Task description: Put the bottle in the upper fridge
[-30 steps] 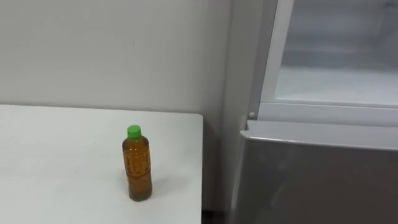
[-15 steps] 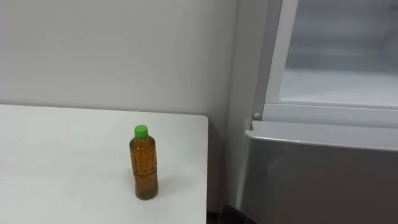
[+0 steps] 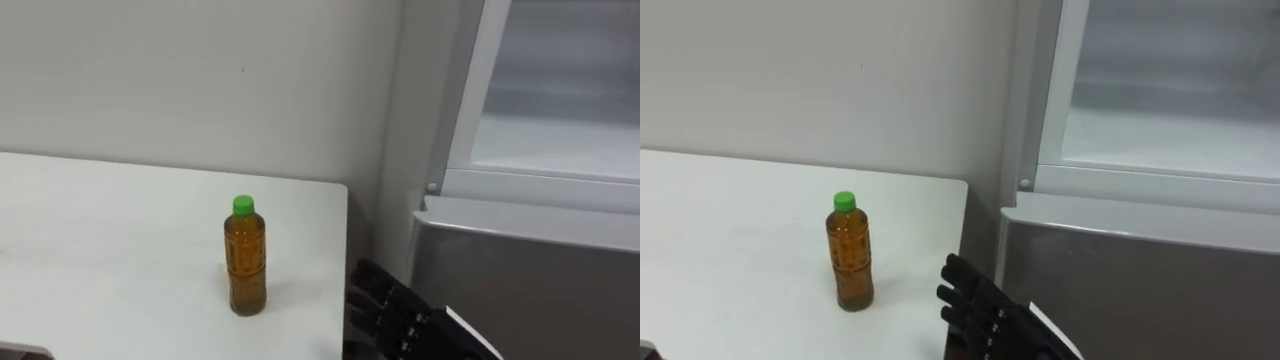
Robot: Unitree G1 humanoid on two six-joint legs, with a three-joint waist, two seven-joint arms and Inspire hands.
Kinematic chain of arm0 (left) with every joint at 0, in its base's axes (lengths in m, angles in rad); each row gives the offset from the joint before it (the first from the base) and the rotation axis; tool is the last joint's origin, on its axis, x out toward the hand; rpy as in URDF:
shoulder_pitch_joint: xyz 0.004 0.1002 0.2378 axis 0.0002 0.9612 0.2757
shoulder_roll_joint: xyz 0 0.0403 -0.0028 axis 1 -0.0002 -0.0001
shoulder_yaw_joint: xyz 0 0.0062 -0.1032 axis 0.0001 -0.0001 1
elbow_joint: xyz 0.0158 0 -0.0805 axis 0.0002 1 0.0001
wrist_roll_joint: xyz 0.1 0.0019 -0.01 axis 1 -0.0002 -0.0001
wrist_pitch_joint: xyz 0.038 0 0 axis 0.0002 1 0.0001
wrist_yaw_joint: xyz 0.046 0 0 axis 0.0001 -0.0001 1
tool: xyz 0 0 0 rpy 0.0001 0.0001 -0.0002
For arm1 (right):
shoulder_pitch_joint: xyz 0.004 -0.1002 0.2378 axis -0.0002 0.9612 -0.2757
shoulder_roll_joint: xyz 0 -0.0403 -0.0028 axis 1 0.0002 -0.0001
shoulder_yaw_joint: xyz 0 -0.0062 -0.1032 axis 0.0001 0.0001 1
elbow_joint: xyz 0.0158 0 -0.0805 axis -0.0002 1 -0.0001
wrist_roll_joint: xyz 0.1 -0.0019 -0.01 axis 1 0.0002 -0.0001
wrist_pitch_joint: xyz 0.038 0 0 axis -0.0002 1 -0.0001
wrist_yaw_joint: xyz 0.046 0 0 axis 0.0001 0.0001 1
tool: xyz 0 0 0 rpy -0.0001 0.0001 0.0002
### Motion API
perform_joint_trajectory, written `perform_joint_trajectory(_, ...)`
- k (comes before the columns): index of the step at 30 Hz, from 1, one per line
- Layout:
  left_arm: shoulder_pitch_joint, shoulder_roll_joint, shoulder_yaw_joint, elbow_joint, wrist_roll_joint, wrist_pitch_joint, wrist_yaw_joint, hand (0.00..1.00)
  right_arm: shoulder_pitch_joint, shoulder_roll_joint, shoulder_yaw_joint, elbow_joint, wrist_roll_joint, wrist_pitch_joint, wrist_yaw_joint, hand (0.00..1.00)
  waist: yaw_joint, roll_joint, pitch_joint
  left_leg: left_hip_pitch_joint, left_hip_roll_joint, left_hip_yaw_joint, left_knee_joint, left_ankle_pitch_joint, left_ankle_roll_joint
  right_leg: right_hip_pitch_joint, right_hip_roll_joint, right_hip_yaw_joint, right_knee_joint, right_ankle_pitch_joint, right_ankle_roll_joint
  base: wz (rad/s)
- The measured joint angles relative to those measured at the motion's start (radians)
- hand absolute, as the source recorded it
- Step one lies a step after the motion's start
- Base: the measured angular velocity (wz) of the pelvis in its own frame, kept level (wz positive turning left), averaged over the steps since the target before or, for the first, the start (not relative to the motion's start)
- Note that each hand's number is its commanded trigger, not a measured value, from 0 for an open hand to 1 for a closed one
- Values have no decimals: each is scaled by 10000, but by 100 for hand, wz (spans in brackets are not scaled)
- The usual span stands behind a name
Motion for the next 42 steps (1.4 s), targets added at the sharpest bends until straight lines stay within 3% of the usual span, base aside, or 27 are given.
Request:
perform_joint_trajectory(8,58,3,27,-27,87,29,75,0,-777,-34,54,215,501,1,-706,0,161,30,33,-36,-29,-269,48,4,-6,171,-5,-326,-133,21,-7,10)
perform_joint_trajectory(10,60,41,31,-59,95,69,135,0,-1034,-113,55,531,838,-7,-1070,0,141,-35,7,-160,-36,-426,101,11,-16,162,-17,-582,-133,21,-7,19)
perform_joint_trajectory(16,292,90,35,-700,76,81,223,0,-1091,-395,338,894,892,-12,-1479,0,207,-199,-30,-528,-37,-629,297,31,-37,9,-14,-813,-130,21,-8,11)
perform_joint_trajectory(23,168,84,38,-966,78,82,284,0,-1723,-379,563,1922,910,-18,-2093,0,643,-336,-3,-1024,-35,-799,432,87,-35,-326,-10,-973,-90,86,-109,7)
perform_joint_trajectory(25,193,118,12,-958,-9,82,284,0,-2234,-380,739,2400,1202,-60,-2572,0,821,-385,114,-1119,-38,-910,447,119,-41,-348,-8,-1105,-105,114,-122,13)
perform_joint_trajectory(32,234,199,6,-1001,-9,250,376,0,-3408,-348,1190,3935,1330,-97,-3898,0,1247,-530,51,-1647,-114,-1379,614,225,-60,-619,-21,-1576,-127,129,-140,19)
perform_joint_trajectory(34,232,198,4,-1080,12,301,501,0,-3732,-344,1287,4413,1512,-112,-4379,0,1306,-485,86,-1814,-142,-1627,645,287,-82,-626,-21,-1917,-137,129,-140,36)
perform_joint_trajectory(39,212,194,1,-1317,88,374,746,0,-4049,-346,1403,4984,1480,-140,-5272,0,1542,-438,121,-2140,-204,-1969,524,487,-140,-835,-26,-2183,-137,128,-139,21)
perform_joint_trajectory(42,212,152,-11,-1328,-7,381,878,0,-4303,-336,1479,5458,1489,-235,-5684,0,1758,-435,125,-2177,-235,-1957,374,597,-140,-946,-68,-2196,-135,128,-140,3)
